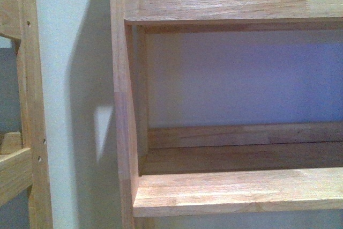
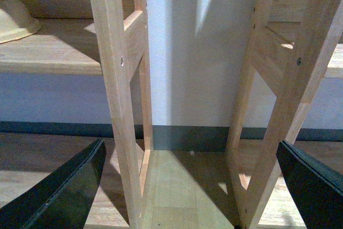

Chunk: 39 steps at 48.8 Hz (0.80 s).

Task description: Put away toys

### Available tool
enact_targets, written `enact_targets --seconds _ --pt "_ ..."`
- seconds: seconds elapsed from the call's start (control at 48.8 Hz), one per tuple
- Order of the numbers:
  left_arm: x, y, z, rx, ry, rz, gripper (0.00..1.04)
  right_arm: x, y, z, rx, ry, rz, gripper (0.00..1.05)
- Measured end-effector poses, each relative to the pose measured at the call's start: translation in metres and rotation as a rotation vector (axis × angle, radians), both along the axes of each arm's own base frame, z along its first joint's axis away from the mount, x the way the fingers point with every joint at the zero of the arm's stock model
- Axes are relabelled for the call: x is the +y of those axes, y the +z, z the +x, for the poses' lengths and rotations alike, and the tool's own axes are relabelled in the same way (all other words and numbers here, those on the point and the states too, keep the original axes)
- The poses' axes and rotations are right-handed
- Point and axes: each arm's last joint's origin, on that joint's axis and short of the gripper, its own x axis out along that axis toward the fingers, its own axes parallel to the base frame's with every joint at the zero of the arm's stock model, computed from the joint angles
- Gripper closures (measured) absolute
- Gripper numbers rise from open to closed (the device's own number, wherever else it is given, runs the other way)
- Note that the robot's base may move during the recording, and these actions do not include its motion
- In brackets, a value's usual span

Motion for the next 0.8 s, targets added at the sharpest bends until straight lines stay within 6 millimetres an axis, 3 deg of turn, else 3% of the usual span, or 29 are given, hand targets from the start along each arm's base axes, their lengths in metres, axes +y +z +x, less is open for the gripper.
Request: enact_targets --seconds 0.062,0.246,0.41,0.554,0.677,0.8 --pt "0.0 0.0 0.0 0.0 0.0 0.0 0.06 -0.002 -0.017 -0.005 0.018 -0.019 0.006 0.0" --pt "0.0 0.0 0.0 0.0 0.0 0.0 0.06 -0.002 -0.092 -0.018 0.044 -0.026 0.071 0.0" --pt "0.0 0.0 0.0 0.0 0.0 0.0 0.06 -0.002 -0.155 -0.017 0.089 -0.083 0.077 0.0" --pt "0.0 0.0 0.0 0.0 0.0 0.0 0.06 -0.008 -0.195 -0.016 0.16 -0.15 0.055 0.0" --pt "0.0 0.0 0.0 0.0 -0.001 0.0 0.06 -0.011 -0.202 -0.015 0.324 -0.098 -0.025 0.16" --pt "0.0 0.0 0.0 0.0 0.0 0.0 0.06 -0.019 -0.208 -0.017 0.385 -0.103 -0.04 0.43"
